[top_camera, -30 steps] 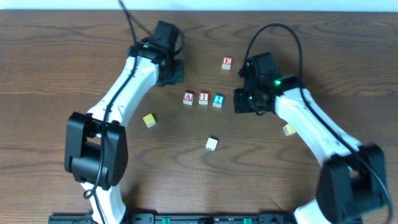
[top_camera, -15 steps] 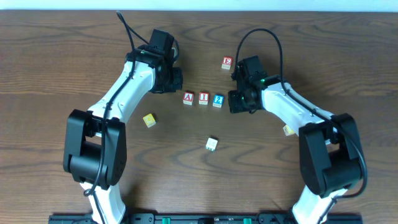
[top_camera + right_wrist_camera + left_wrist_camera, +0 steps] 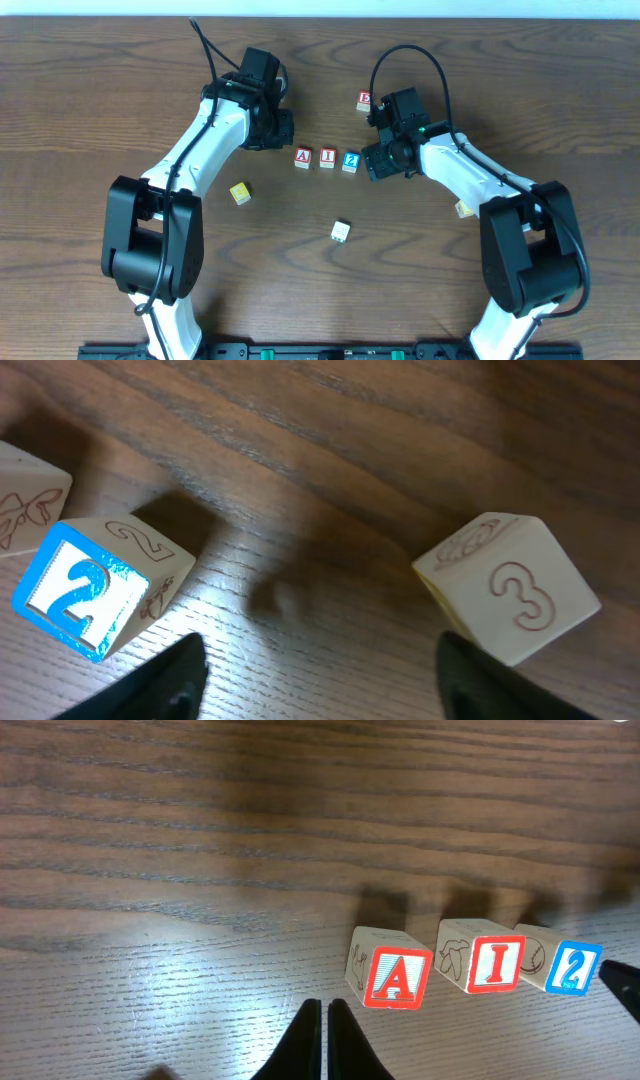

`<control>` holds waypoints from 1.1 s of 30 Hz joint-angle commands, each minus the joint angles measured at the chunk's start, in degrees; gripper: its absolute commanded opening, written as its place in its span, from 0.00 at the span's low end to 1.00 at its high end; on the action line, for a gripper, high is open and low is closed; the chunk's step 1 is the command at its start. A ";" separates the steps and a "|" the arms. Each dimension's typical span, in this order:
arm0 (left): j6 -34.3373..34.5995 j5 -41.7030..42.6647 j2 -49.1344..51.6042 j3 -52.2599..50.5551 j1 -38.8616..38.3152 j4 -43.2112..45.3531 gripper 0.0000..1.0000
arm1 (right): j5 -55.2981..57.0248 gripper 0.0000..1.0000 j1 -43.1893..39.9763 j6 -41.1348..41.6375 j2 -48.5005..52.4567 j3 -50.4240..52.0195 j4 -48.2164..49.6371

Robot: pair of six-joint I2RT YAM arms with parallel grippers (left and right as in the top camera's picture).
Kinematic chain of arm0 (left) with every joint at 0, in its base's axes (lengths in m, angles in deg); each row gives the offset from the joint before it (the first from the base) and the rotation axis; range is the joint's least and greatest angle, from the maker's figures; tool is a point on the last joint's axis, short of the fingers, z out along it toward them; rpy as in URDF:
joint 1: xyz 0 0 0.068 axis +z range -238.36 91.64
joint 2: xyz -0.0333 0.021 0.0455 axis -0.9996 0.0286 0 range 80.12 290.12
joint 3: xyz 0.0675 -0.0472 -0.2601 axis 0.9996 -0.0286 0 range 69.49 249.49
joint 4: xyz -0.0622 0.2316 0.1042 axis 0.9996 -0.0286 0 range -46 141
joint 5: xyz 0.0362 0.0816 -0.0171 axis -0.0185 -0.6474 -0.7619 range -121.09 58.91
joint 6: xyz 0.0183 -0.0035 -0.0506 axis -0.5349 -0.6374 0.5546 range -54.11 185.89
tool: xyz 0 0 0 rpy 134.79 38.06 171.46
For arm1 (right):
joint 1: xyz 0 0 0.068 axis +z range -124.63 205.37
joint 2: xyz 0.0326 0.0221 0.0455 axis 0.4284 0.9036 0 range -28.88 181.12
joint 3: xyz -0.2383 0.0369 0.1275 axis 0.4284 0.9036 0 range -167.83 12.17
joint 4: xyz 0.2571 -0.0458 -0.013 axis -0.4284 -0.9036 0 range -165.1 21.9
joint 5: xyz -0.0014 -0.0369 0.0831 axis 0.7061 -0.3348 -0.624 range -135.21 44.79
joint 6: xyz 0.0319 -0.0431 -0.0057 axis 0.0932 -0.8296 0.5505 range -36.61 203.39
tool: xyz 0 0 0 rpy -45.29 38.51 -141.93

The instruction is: Spell out Ai2

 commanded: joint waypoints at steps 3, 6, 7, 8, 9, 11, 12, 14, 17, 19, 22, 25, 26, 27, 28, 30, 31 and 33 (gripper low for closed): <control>-1.07 0.22 0.35 -0.35 -0.02 0.39 0.06 | 0.96 0.58 -0.31 -0.87 0.63 -0.02 0.09; -0.98 0.46 0.87 -0.63 -0.02 1.07 0.06 | 0.96 0.20 -0.31 1.49 0.63 -0.02 -0.13; -0.98 1.55 1.27 -0.79 -0.02 1.38 0.06 | 0.94 0.07 -0.31 3.08 0.63 -0.02 -0.26; -0.52 2.43 1.42 -0.98 -0.02 1.66 0.06 | 0.66 0.01 -0.31 4.33 0.63 -0.02 -0.31; -0.04 3.06 1.62 -1.22 -0.02 1.95 0.06 | -0.20 0.01 -0.33 5.14 0.63 -0.02 -0.28; 1.01 3.21 1.92 -1.70 -0.02 2.40 0.06 | -2.32 0.01 -0.33 6.56 0.74 -0.02 -0.26; 1.36 3.21 2.03 -2.14 0.04 2.84 0.06 | -2.49 0.01 -0.33 7.32 0.90 0.00 -0.24; 2.45 3.30 2.03 -3.45 0.31 3.72 0.06 | -2.95 0.01 -0.33 8.79 1.60 0.00 -0.20; 3.45 7.30 2.03 -6.03 1.11 6.05 0.06 | -7.06 0.01 -0.35 9.20 2.67 0.00 -0.50; 4.68 10.73 2.03 -7.85 1.88 8.35 0.06 | -8.81 0.01 -0.35 10.38 3.17 0.00 -0.55; 6.38 11.78 2.03 -9.64 2.91 9.86 0.06 | -8.96 0.01 -0.37 12.17 3.30 0.00 -0.37; 6.75 12.00 2.03 -10.58 3.32 10.19 0.06 | -10.27 0.02 -0.37 12.17 3.30 0.00 -0.31; 6.75 12.00 2.03 -10.82 3.32 10.34 0.06 | -11.39 0.01 -0.37 12.17 3.30 0.00 -0.28; 6.97 12.00 2.03 -11.10 3.32 10.71 0.06 | -12.09 0.01 -0.35 12.20 3.30 0.00 -0.22; 7.19 12.00 2.03 -11.34 3.30 11.13 0.06 | -12.39 0.01 -0.31 12.46 3.30 0.00 -0.07; 8.48 12.00 2.03 -11.89 3.30 12.22 0.06 | -12.39 0.01 -0.31 13.29 3.30 0.00 0.24; 9.14 12.00 2.03 -12.20 3.30 12.68 0.06 | -12.44 0.01 -0.31 13.64 3.30 0.00 0.42; 10.62 12.09 2.03 -12.92 3.30 13.70 0.06 | -12.63 0.01 -0.31 14.38 3.30 0.00 0.81</control>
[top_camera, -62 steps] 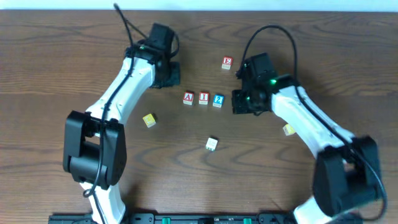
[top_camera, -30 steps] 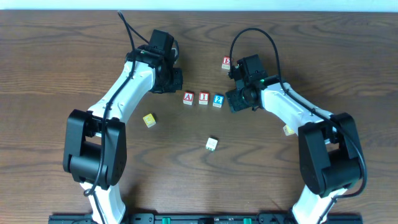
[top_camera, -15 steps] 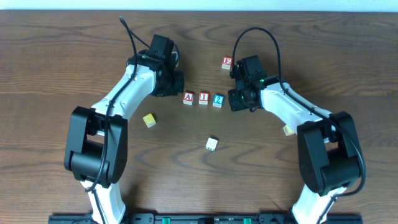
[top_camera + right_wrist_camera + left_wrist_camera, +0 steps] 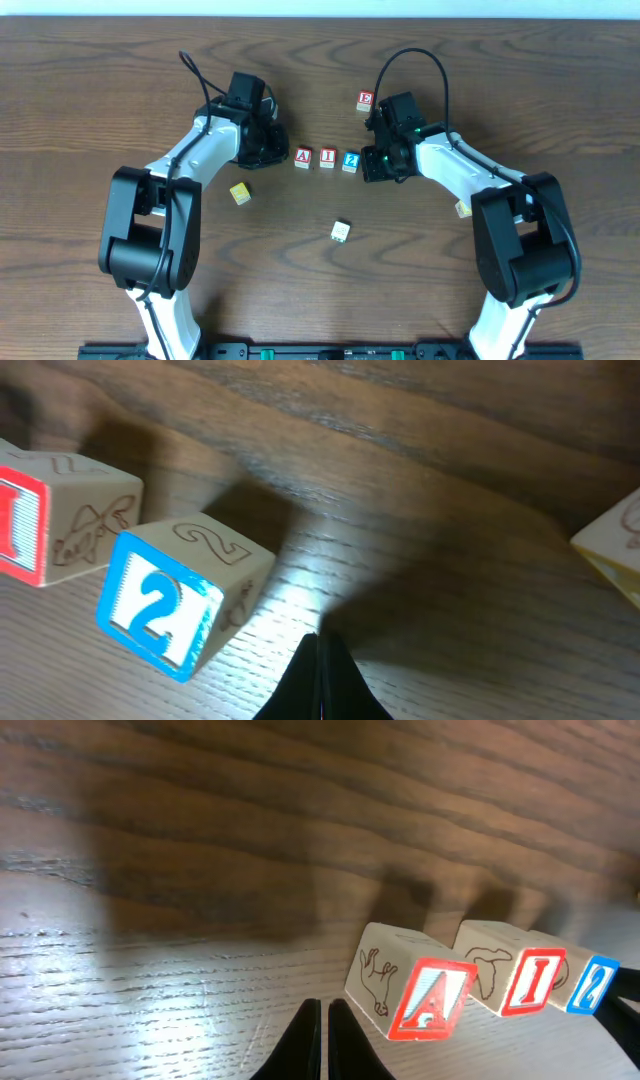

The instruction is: Spell out Ai2

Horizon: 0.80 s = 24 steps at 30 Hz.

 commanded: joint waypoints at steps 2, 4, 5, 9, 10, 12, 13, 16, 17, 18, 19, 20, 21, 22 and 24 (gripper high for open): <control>3.37 0.98 0.74 -1.44 0.11 1.51 0.06 | -1.95 0.01 -0.28 2.43 0.44 0.00 0.96; 3.50 0.98 0.74 -1.46 0.11 1.99 0.06 | -2.49 0.01 -0.28 2.86 0.44 0.00 1.73; 3.50 0.98 0.74 -1.46 0.11 2.32 0.06 | -2.84 0.01 -0.28 3.21 0.44 0.00 2.12; 4.07 0.98 0.74 -1.46 0.02 3.45 0.06 | -3.41 0.01 -0.28 3.21 0.44 0.00 2.54; 4.37 0.98 0.74 -1.46 -0.07 3.67 0.06 | -3.41 0.01 -0.28 3.23 0.44 0.00 2.56; 4.79 0.96 0.74 -1.46 -0.37 4.09 0.06 | -3.50 0.01 -0.28 3.65 0.44 0.00 2.69; 4.79 0.96 0.79 -1.46 -0.63 4.35 0.06 | -3.87 0.01 -0.28 3.65 0.44 0.00 2.89; 5.53 0.92 1.29 -1.51 -1.40 5.11 0.06 | -4.35 0.01 -0.28 3.65 0.44 0.00 3.15; 5.95 0.96 1.55 -1.51 -1.68 5.35 0.06 | -4.44 0.02 -0.28 3.65 0.44 0.00 3.15; 6.34 0.87 1.97 -1.51 -1.88 5.55 0.06 | -4.50 0.01 -0.28 3.67 0.44 -0.02 3.15; 6.84 0.87 2.43 -1.51 -2.12 5.68 0.06 | -4.74 0.01 -0.28 3.65 0.44 0.00 3.13; 6.95 0.98 2.64 -1.51 -2.19 5.90 0.06 | -5.01 0.01 -0.28 3.65 0.44 -0.02 3.13; 7.39 0.92 2.89 -1.51 -2.21 6.21 0.06 | -5.18 0.01 -0.28 3.65 0.44 -0.02 3.15; 7.52 0.92 2.89 -1.51 -2.19 6.49 0.06 | -5.29 0.01 -0.28 3.65 0.44 -0.02 3.13; 7.56 0.94 2.89 -1.51 -2.19 7.30 0.06 | -5.29 0.01 -0.28 3.63 0.44 -0.02 3.15</control>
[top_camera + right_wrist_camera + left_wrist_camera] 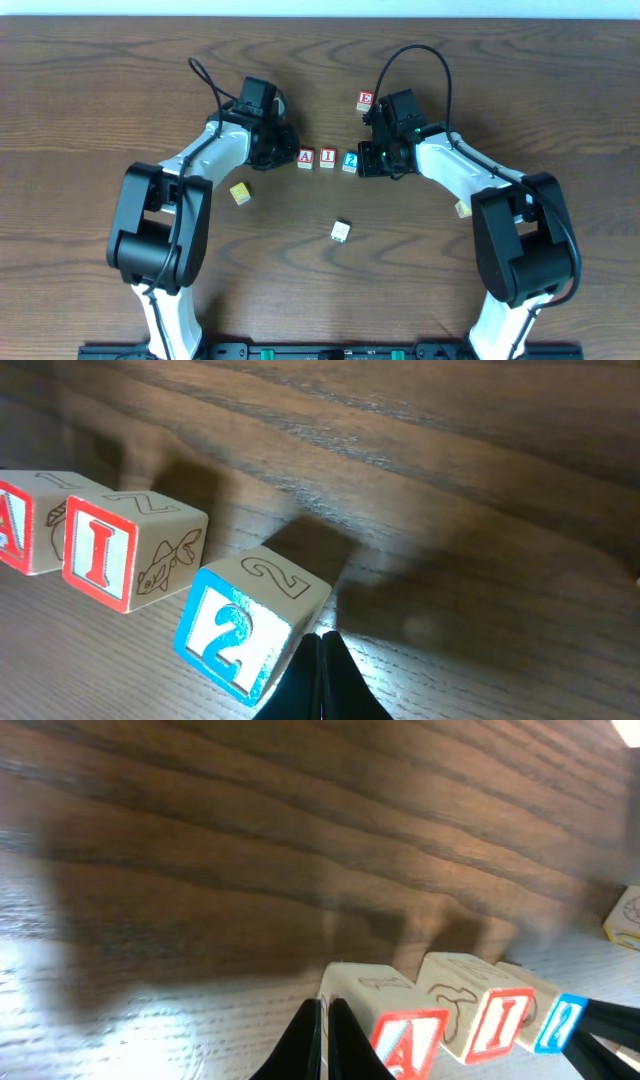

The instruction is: Spell out Ai2

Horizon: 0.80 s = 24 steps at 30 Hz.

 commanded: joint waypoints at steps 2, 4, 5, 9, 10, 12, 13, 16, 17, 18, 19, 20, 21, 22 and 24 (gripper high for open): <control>1.92 0.17 1.07 -0.44 0.17 0.85 0.06 | -1.20 0.01 -0.28 0.92 0.44 -0.02 0.20; 2.08 0.17 1.07 -0.44 0.15 1.05 0.06 | -1.27 0.01 -0.28 0.92 0.44 -0.02 0.31; 2.29 0.13 1.07 -0.44 0.13 1.07 0.06 | -1.73 0.01 -0.28 0.92 0.44 -0.02 0.44; 2.45 0.17 1.07 -0.44 0.13 1.22 0.06 | -2.69 0.01 -0.28 0.90 0.44 -0.02 1.44; 2.45 0.20 1.07 -0.44 0.13 1.22 0.06 | -2.69 0.01 -0.28 0.90 0.44 -0.02 1.53; 2.47 0.20 1.07 -0.44 0.13 1.22 0.05 | -2.69 0.01 -0.28 0.90 0.44 -0.02 1.57; 2.49 0.20 1.07 -0.44 0.13 1.22 0.06 | -2.71 0.01 -0.28 0.90 0.44 -0.02 1.60; 2.99 0.26 1.07 -0.44 0.07 1.18 0.06 | -4.11 0.01 -0.28 0.90 0.44 -0.02 1.73; 3.13 0.28 1.07 -0.44 -0.02 1.20 0.06 | -4.17 0.01 -0.28 0.90 0.44 -0.02 1.86; 3.17 0.26 1.07 -0.44 -0.22 1.20 0.06 | -4.15 0.01 -0.26 0.90 0.44 -0.02 1.86; 3.23 0.26 1.07 -0.44 -0.42 1.20 0.06 | -4.15 0.01 -0.28 0.90 0.44 -0.02 1.86; 3.34 0.24 1.07 -0.44 -0.70 1.20 0.06 | -4.17 0.01 -0.28 0.90 0.44 -0.02 1.84; 3.45 0.22 1.07 -0.44 -0.94 1.22 0.06 | -4.17 0.01 -0.28 0.90 0.44 -0.02 1.84; 3.54 0.22 1.07 -0.44 -1.20 1.25 0.06 | -4.17 0.01 -0.28 0.90 0.44 -0.02 1.86; 3.54 0.17 1.07 -0.44 -1.64 1.46 0.06 | -4.17 0.01 -0.22 0.92 0.44 -0.02 1.88</control>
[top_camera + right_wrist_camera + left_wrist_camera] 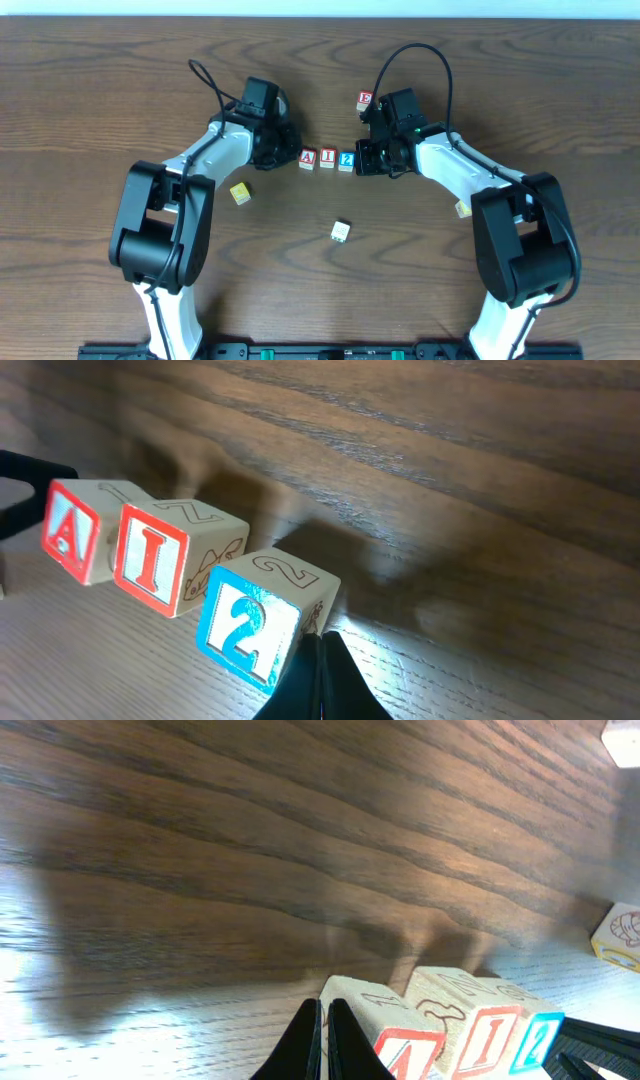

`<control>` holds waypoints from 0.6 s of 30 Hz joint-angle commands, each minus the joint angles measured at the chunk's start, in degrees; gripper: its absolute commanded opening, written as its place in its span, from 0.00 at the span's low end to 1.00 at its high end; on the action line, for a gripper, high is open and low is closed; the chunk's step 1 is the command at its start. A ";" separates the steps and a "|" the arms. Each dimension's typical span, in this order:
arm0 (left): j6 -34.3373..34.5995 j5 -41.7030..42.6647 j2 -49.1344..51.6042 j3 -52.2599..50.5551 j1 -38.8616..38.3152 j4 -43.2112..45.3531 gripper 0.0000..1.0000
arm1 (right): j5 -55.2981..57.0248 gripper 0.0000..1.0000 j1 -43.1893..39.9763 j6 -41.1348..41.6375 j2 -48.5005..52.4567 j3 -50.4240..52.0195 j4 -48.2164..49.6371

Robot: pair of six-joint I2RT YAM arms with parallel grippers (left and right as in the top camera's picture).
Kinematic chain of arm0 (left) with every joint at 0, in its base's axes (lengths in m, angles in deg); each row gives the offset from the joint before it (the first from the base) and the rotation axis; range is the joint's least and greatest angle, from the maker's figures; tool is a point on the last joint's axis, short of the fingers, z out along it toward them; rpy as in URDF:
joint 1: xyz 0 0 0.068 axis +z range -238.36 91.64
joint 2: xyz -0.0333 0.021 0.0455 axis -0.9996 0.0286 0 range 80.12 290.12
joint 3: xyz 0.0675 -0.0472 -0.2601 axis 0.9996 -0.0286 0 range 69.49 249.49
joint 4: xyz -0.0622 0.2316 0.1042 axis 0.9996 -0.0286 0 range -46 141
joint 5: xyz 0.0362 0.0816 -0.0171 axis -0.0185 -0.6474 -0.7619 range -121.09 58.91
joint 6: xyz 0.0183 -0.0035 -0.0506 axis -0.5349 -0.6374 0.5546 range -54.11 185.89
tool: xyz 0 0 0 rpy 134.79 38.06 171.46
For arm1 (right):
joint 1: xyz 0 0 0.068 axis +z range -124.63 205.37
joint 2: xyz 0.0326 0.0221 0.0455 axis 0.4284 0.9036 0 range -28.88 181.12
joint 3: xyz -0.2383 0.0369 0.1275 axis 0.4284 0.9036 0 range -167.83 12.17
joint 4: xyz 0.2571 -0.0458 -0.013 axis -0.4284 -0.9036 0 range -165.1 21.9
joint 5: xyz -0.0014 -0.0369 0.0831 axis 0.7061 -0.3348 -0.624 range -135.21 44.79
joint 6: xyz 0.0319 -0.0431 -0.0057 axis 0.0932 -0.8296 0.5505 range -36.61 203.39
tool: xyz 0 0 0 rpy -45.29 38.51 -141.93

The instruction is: Spell out Ai2

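Three wooden blocks stand in a tight row on the table: a red A block (308, 158), a red I block (327, 158) and a blue 2 block (346, 159). My left gripper (323, 1008) is shut, empty, its tip against the left side of the A block (400, 1042). My right gripper (320, 641) is shut, empty, its tip against the right side of the 2 block (255, 620). The I block (165, 560) sits between them.
A red E block (364, 100) lies behind the row. A yellow block (239, 192) lies front left, a pale block (341, 231) in front of the row, another (463, 208) beside my right arm. A pale block (620, 935) shows far right in the left wrist view.
The three blocks have drawn closer together, the gaps between them gone. Both shut grippers have moved slightly inward against the row's ends.
First the A, I and 2 blocks stood spaced apart, my left gripper shut off to the left, my right open beside the 2. Then both were shut and nearer the row's ends. Then they reached the end blocks, and now the row is packed tight.
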 commanded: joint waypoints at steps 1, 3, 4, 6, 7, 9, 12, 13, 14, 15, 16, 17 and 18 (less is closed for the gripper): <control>0.68 0.09 0.83 -0.44 -0.94 0.22 0.06 | -0.90 0.01 -0.07 0.92 0.44 -0.02 0.20; 0.96 0.11 0.83 -0.44 -1.05 0.37 0.06 | -0.90 0.01 0.31 0.92 0.44 -0.02 0.20; 1.38 0.13 0.83 -0.44 -1.03 0.37 0.06 | -0.90 0.01 0.50 0.92 0.44 -0.02 0.20; 1.99 0.17 0.83 -0.44 -1.05 0.37 0.06 | -0.87 0.01 0.96 0.92 0.44 -0.02 0.22; 1.99 0.15 0.83 -0.44 -1.07 0.37 0.06 | -0.87 0.01 1.20 0.92 0.44 -0.02 0.20; 1.99 0.00 0.83 -0.44 -1.14 0.37 0.06 | -0.83 0.01 1.46 0.90 0.44 -0.02 0.20; 2.01 0.00 0.83 -0.44 -1.14 0.37 0.06 | -0.85 0.01 1.44 0.92 0.44 -0.02 0.26; 2.03 0.00 0.83 -0.44 -1.16 0.35 0.06 | -0.85 0.01 1.44 0.92 0.44 -0.02 0.37; 2.19 0.00 0.83 -0.44 -1.20 0.33 0.06 | -0.87 0.01 1.44 0.92 0.44 -0.04 0.42; 2.49 0.00 0.83 -0.44 -1.27 0.33 0.06 | -0.90 0.01 1.44 0.94 0.44 -0.04 0.48; 2.95 0.02 0.83 -0.44 -1.40 0.33 0.06 | -0.87 0.01 1.49 0.94 0.44 -0.04 0.52; 3.26 0.00 0.83 -0.44 -1.55 0.35 0.06 | -0.87 0.01 1.49 0.94 0.44 -0.04 0.57; 3.26 -0.07 0.83 -0.44 -1.68 0.37 0.06 | -0.87 0.01 1.49 0.94 0.44 -0.04 0.57</control>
